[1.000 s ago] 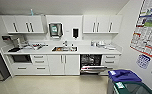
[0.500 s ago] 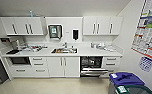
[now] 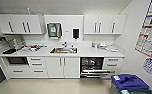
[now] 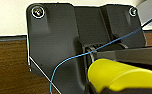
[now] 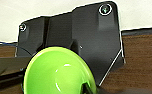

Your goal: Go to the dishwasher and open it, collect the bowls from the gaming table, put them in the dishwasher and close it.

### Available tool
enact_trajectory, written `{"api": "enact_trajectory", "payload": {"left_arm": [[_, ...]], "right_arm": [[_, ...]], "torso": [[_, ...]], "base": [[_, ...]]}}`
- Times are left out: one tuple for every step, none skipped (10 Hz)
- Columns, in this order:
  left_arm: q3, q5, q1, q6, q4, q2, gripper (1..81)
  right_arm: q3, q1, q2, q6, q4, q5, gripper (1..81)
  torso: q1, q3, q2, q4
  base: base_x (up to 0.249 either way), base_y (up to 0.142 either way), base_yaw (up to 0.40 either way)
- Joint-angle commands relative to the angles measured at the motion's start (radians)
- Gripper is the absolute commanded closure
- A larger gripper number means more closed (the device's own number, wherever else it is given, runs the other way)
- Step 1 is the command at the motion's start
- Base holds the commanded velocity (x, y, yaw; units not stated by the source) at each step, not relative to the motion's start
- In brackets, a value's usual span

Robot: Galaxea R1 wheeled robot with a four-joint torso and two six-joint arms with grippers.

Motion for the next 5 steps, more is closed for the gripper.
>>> {"api": "enact_trajectory", "payload": {"left_arm": [[0.005, 0.062, -0.045, 0.008, 0.002, 0.004, 81.1], [0.005, 0.062, -0.045, 0.008, 0.002, 0.004, 81.1], [0.005, 0.062, -0.045, 0.008, 0.002, 0.004, 81.1], [0.005, 0.062, -0.045, 0.008, 0.002, 0.004, 81.1], [0.005, 0.062, -0.045, 0.008, 0.000, 0.004, 81.1]], "right_arm": [[0.004, 0.047, -0.021, -0.004, -0.004, -0.059, 81.1], [0.004, 0.047, -0.021, -0.004, -0.004, -0.058, 81.1], [0.004, 0.047, -0.021, -0.004, -0.004, -0.058, 81.1], [0.004, 0.045, -0.021, -0.004, -0.004, -0.059, 81.1], [0.004, 0.045, -0.021, -0.004, -0.004, -0.058, 81.1]], "torso": [[0.000, 0.000, 0.000, 0.000], [0.000, 0.000, 0.000, 0.000], [0.000, 0.000, 0.000, 0.000], [0.000, 0.000, 0.000, 0.000], [-0.001, 0.000, 0.000, 0.000]], "base": [[0.134, 0.000, 0.000], [0.133, 0.000, 0.000], [0.133, 0.000, 0.000], [0.134, 0.000, 0.000], [0.148, 0.000, 0.000]]}}
